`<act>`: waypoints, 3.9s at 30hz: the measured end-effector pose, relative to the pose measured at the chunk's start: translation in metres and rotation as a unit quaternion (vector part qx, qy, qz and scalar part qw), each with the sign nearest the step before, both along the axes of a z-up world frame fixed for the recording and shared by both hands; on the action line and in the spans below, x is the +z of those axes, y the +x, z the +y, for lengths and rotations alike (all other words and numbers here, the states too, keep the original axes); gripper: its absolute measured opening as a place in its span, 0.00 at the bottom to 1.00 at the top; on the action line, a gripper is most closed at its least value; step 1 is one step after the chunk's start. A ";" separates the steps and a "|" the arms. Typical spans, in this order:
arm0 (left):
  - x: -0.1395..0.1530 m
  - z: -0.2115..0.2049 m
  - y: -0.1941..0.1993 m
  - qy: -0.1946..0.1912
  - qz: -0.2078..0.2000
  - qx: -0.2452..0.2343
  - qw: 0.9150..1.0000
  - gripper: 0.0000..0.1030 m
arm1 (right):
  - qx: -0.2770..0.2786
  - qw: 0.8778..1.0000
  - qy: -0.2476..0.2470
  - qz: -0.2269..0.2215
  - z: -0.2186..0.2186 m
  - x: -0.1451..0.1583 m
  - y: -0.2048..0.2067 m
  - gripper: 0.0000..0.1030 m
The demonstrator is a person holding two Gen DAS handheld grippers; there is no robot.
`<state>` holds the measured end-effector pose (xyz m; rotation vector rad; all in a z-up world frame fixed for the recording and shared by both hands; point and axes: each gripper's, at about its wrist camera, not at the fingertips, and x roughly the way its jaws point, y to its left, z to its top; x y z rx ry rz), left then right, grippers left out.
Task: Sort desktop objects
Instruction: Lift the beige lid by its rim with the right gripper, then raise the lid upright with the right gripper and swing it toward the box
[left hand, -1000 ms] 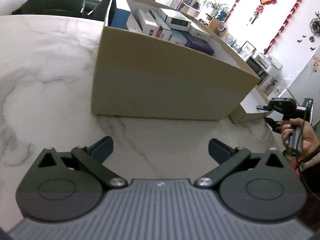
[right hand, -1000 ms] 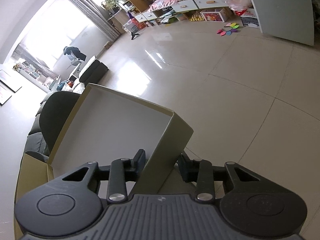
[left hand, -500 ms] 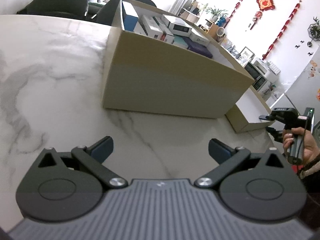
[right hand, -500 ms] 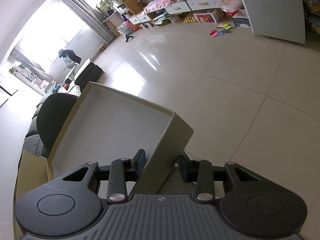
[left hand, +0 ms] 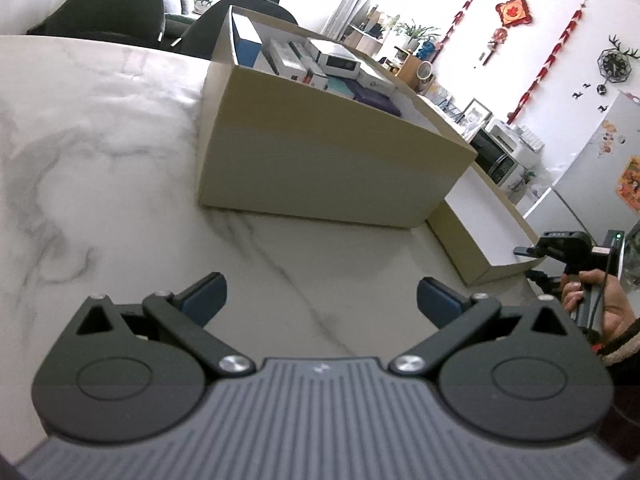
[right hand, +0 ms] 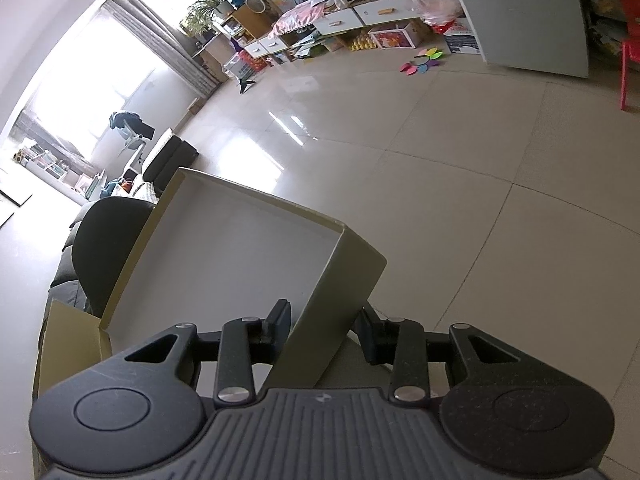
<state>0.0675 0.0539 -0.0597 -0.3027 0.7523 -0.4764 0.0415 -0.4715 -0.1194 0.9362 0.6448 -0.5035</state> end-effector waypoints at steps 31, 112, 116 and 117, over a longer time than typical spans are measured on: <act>-0.001 0.004 -0.033 -0.001 -0.022 -0.035 0.999 1.00 | -0.026 0.999 -0.032 -0.012 0.012 0.005 -0.075 0.38; 0.040 -0.050 -0.071 -0.042 -0.056 -0.184 0.980 1.00 | 0.060 0.951 -0.224 -0.204 0.097 0.145 -0.263 0.38; 0.047 -0.051 -0.074 -0.049 -0.067 -0.187 0.979 1.00 | 0.075 0.942 -0.255 -0.206 0.112 0.151 -0.271 0.38; 0.049 -0.052 -0.074 -0.051 -0.069 -0.188 0.978 1.00 | 0.080 0.939 -0.263 -0.206 0.116 0.152 -0.273 0.38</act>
